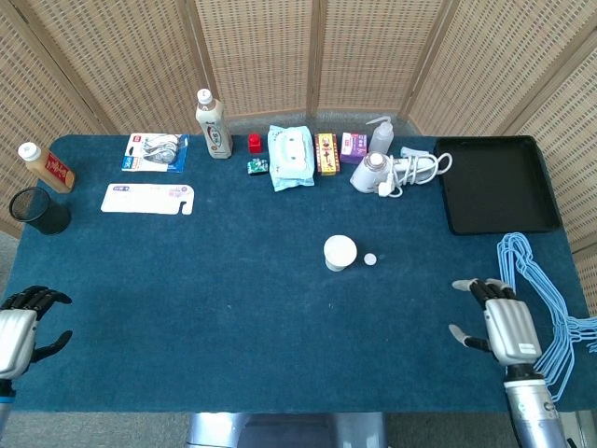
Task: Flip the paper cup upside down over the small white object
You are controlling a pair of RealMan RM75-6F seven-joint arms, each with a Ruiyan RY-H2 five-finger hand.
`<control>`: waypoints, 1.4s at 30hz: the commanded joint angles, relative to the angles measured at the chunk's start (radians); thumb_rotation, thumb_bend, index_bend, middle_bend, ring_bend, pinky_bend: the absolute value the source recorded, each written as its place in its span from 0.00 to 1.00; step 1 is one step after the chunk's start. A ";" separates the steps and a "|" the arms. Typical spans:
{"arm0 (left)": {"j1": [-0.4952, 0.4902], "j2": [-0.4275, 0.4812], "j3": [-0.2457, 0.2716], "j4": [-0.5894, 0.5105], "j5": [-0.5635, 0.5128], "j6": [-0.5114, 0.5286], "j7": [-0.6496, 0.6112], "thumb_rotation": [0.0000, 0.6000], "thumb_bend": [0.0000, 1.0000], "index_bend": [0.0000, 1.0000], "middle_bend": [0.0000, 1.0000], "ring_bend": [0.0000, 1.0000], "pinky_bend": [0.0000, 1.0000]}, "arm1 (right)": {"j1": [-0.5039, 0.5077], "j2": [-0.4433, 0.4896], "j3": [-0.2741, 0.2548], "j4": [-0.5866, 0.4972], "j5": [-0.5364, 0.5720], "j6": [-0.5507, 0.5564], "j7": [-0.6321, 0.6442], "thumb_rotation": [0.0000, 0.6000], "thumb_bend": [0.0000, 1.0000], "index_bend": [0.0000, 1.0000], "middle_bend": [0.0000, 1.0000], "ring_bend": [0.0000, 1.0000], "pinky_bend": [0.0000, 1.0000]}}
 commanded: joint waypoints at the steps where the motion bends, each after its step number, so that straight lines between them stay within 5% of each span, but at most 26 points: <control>1: -0.008 -0.006 -0.002 -0.001 -0.002 -0.011 0.007 0.90 0.22 0.37 0.38 0.25 0.28 | 0.049 -0.004 0.024 -0.015 -0.004 -0.056 0.048 1.00 0.24 0.28 0.34 0.33 0.19; 13: -0.019 -0.018 -0.010 0.020 -0.035 -0.041 0.009 0.92 0.21 0.37 0.38 0.25 0.28 | 0.245 -0.098 0.108 0.008 0.070 -0.260 0.012 1.00 0.24 0.27 0.28 0.32 0.19; 21: -0.024 -0.030 -0.007 0.038 -0.046 -0.061 -0.005 0.91 0.22 0.37 0.38 0.25 0.28 | 0.353 -0.160 0.150 0.020 0.190 -0.348 -0.129 1.00 0.24 0.23 0.19 0.27 0.23; 42: -0.037 -0.056 -0.004 0.078 -0.053 -0.086 -0.034 0.90 0.22 0.37 0.38 0.25 0.28 | 0.582 -0.287 0.181 0.068 0.589 -0.355 -0.543 1.00 0.24 0.20 0.13 0.20 0.22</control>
